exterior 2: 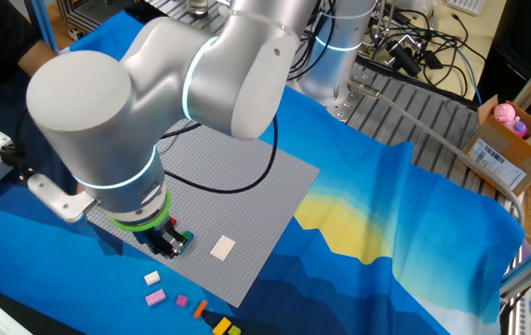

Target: Stack small Lego blocks one on top of the other

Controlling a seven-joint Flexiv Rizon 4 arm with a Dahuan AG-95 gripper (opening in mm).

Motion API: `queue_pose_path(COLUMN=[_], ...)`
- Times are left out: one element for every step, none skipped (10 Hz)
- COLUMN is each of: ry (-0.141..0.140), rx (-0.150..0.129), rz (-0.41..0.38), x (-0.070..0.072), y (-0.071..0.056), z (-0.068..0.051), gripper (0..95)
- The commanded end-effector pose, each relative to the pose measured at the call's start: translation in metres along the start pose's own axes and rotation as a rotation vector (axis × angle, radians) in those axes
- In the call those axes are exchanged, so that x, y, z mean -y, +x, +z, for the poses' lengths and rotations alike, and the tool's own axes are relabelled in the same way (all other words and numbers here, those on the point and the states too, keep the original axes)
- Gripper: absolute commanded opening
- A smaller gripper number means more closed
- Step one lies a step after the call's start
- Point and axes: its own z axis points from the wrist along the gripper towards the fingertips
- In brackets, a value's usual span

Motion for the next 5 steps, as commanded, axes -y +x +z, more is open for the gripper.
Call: queue_pose_path(ry=[-0.005, -0.013, -0.014, -0.016, -0.019], rx=[0.010, 0.010, 0.011, 0.013, 0.014], rz=[0.028, 0.055, 0.065, 0.076, 0.080], x=[-0.001, -0.001, -0.001, -0.001, 0.000], y=[-0.011, -0.015, -0.017, -0.020, -0.022], z=[0.005, 0.006, 0.008, 0.010, 0.010], gripper=[19.0, 19.0, 19.0, 19.0, 19.0])
